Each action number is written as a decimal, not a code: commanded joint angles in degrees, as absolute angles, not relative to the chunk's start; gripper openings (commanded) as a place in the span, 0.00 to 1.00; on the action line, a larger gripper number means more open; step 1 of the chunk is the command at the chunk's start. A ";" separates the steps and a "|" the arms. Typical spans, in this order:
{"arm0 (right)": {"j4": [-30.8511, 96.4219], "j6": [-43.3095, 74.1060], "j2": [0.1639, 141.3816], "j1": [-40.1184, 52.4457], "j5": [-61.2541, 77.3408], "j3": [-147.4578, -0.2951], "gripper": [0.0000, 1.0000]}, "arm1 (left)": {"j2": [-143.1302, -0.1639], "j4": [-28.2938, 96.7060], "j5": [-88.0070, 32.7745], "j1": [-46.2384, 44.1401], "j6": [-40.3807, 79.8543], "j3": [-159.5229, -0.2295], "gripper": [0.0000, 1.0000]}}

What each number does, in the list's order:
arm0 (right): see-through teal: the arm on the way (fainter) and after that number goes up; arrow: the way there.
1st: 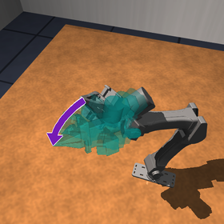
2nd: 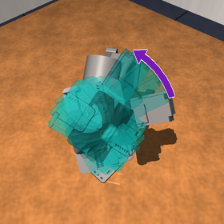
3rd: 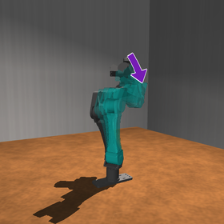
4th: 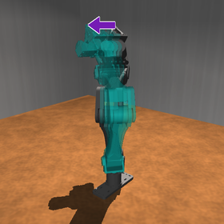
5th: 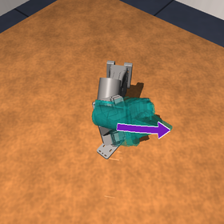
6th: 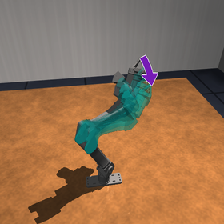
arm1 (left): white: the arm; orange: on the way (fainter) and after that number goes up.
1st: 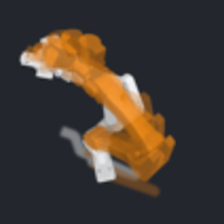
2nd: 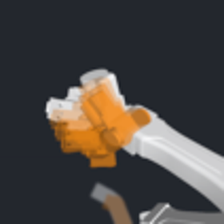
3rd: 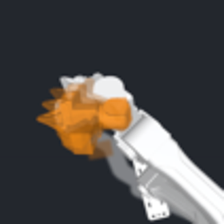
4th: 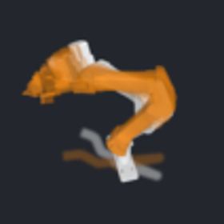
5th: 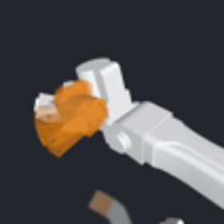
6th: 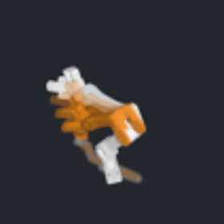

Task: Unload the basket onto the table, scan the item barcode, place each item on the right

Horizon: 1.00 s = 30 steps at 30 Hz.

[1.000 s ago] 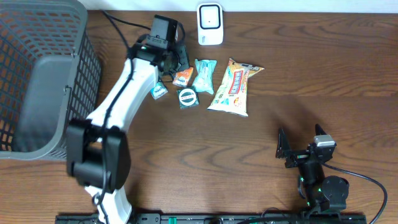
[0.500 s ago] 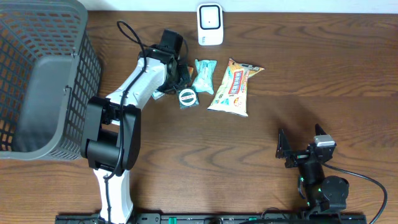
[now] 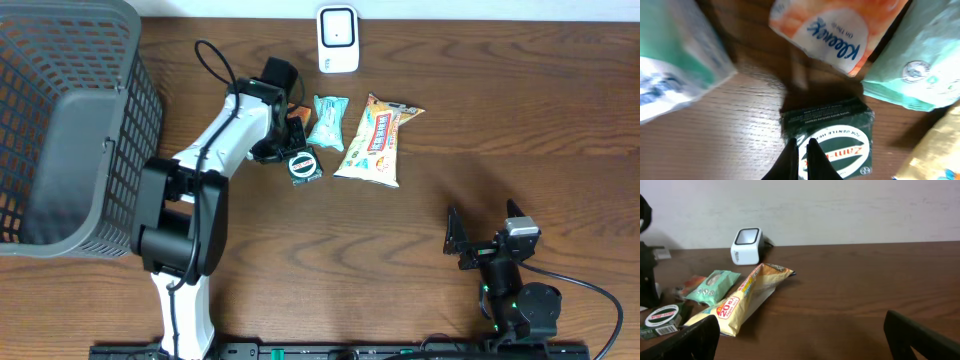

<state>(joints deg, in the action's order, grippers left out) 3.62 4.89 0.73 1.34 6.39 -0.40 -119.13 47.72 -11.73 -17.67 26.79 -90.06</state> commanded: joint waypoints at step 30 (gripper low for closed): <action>3.86 3.99 0.49 0.84 6.17 -0.32 0.99 | -81.49 67.90 -2.07 -7.94 26.63 -90.61 0.97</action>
<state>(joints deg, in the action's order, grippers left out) 3.62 4.89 0.73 1.34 6.39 -0.38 -81.73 67.55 -3.01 -8.12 26.98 -90.08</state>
